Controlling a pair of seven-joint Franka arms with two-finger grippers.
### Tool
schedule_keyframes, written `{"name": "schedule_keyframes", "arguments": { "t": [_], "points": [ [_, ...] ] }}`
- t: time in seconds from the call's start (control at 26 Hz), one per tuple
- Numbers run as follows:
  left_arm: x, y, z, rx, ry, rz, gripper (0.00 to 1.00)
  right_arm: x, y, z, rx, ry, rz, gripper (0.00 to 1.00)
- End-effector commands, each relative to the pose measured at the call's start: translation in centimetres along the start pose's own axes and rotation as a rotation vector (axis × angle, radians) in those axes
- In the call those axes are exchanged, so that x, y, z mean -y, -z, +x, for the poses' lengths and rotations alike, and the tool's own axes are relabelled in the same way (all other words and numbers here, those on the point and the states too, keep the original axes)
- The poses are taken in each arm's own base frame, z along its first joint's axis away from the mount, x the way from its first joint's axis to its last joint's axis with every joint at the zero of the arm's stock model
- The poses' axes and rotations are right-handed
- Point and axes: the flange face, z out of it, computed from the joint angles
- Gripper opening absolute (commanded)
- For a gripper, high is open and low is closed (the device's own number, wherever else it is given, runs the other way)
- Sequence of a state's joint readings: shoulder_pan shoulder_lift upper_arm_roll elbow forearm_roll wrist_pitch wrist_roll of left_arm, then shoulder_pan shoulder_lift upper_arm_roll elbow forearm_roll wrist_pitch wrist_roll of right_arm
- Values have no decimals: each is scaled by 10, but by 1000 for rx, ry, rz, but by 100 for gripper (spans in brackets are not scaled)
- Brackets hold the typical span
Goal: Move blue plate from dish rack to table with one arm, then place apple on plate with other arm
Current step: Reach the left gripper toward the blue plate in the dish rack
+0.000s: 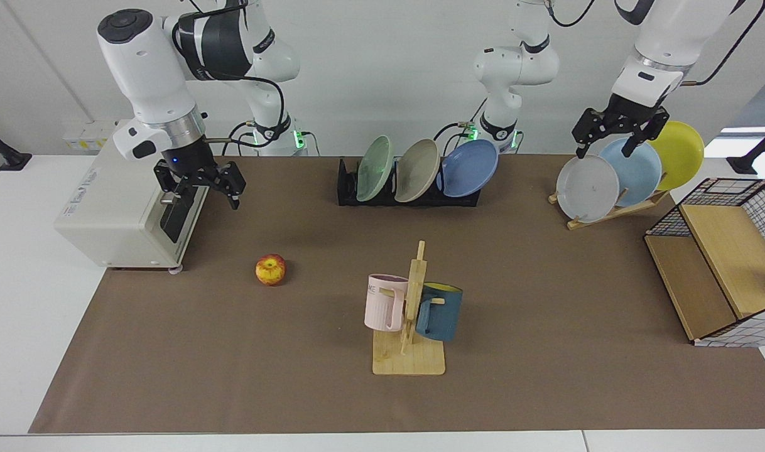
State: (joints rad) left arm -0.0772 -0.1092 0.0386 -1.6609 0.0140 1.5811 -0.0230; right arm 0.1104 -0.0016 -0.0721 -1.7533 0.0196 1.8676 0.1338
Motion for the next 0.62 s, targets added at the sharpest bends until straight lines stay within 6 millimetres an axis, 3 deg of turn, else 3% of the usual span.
{"name": "schedule_keyframes", "arguments": {
  "t": [0.0,0.38,0.58],
  "points": [
    [-1,-1,-7,-9,-12,-12,100,-2,4,-1,-11,-20,17,100],
    [-15,-15,-19,16,-37,28,100,-2,4,-1,-11,-20,17,100],
    [-49,-26,-39,30,-79,124,100,-2,4,-1,-9,-19,15,100]
  ]
}}
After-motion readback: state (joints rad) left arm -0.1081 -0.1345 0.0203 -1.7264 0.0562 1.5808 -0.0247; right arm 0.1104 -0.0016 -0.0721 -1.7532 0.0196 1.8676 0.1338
